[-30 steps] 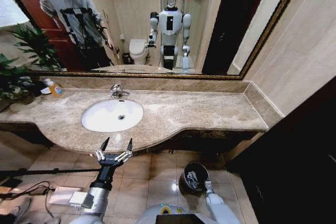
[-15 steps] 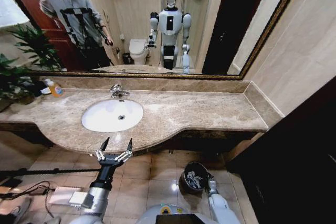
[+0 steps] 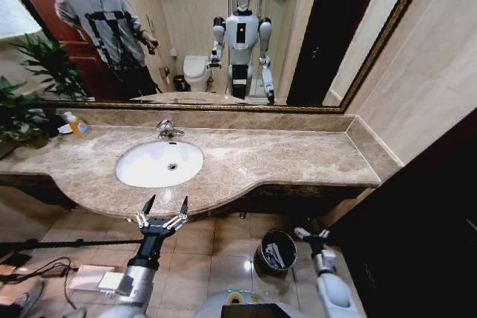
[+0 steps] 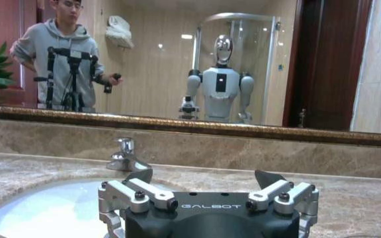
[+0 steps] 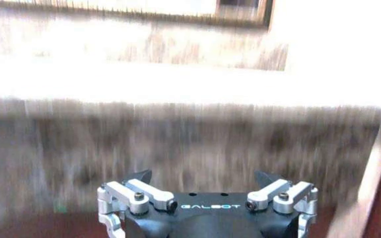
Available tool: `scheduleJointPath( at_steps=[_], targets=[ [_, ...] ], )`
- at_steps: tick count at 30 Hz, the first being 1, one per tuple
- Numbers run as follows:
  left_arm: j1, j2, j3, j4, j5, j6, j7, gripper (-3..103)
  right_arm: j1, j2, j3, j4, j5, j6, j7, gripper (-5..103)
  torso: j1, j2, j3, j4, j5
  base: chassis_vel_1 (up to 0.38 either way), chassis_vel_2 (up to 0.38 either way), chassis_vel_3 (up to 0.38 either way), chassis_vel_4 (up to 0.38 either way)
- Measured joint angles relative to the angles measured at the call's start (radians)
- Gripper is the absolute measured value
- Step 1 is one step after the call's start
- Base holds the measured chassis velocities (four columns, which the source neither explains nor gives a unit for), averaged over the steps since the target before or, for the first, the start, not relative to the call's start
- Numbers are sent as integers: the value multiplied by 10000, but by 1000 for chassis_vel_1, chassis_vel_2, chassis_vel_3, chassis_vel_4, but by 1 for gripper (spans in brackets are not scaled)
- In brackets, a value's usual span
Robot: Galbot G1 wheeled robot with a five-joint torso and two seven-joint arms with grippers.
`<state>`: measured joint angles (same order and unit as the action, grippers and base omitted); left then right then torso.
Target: Pick up the trash from the sink and place it in the trash bin.
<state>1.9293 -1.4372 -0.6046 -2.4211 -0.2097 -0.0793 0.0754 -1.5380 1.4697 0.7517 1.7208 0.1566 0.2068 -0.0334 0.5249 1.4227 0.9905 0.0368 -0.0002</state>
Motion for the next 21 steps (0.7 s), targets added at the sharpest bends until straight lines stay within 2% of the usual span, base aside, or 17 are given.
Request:
scheduleJointPath(
  at_steps=[2,3,5,14,18,21],
  targets=[
    [0,0,0,0,0,0,0,100,-318,16,64,1220,203,-266,58,100,0,-1,1,-1,5,0,0,0,0],
    [0,0,0,0,0,0,0,100,-318,16,64,1220,203,-266,58,100,0,-1,1,-1,5,0,0,0,0],
    [0,0,0,0,0,0,0,100,-589,12,110,2595,408,-784,166,100,0,0,0,0,-2,0,0,0,0],
    [0,0,0,0,0,0,0,100,-1097,-162,-137,4723,434,-2103,190,100,0,0,0,0,1,0,0,0,0],
    [0,0,0,0,0,0,0,100,-1137,-160,-164,4809,431,-2159,163,100,1,0,1,1,2,0,0,0,0],
    [0,0,0,0,1,-1,0,100,-1836,-122,5,5236,593,-1958,130,100,2,0,1,0,2,0,0,0,0]
  ],
)
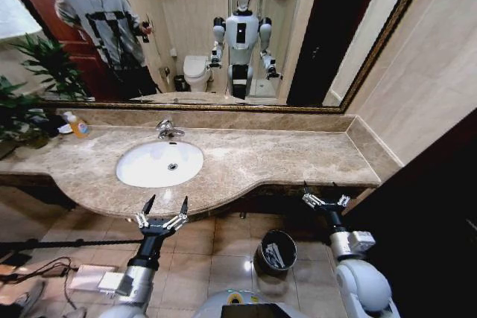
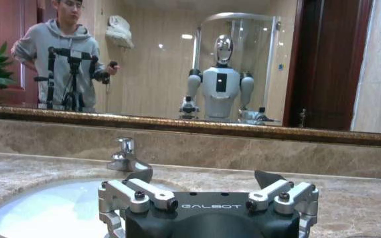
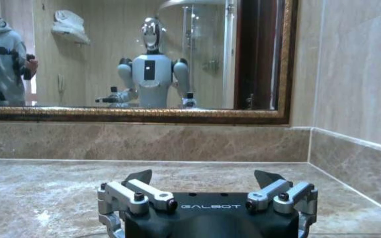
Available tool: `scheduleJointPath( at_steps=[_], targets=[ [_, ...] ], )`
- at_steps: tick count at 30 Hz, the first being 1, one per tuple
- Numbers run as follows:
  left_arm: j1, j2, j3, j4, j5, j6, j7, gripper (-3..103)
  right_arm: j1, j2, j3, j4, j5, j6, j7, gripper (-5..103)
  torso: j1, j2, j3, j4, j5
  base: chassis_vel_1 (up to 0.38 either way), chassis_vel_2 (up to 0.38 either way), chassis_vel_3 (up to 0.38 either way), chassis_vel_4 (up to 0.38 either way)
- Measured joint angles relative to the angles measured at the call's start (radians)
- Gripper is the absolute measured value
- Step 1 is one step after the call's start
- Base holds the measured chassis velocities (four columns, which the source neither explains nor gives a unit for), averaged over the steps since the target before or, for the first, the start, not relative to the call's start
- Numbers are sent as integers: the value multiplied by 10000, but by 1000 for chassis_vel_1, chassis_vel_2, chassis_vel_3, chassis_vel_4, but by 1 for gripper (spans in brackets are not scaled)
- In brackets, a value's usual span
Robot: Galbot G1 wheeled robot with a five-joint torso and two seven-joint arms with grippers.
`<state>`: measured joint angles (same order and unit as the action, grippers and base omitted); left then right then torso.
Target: Pick up the trash from the sink and place it in the trash bin.
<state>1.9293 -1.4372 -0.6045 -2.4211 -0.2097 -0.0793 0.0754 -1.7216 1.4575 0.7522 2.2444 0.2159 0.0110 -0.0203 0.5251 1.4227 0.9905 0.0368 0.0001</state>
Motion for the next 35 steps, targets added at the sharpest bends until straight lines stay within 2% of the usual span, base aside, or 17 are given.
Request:
scheduleJointPath(
  at_steps=[9,16,35],
  targets=[
    [0,0,0,0,-1,0,0,100,-1169,156,567,157,355,1078,-202,100,-1,0,0,-2,1,0,0,0,0],
    [0,0,0,1,0,0,0,100,-1132,298,398,522,248,839,-51,100,-1,0,0,0,-1,0,0,0,0],
    [0,0,0,0,0,0,0,100,-1097,301,382,508,220,809,-30,100,-1,0,0,0,-1,0,0,0,0]
  ],
)
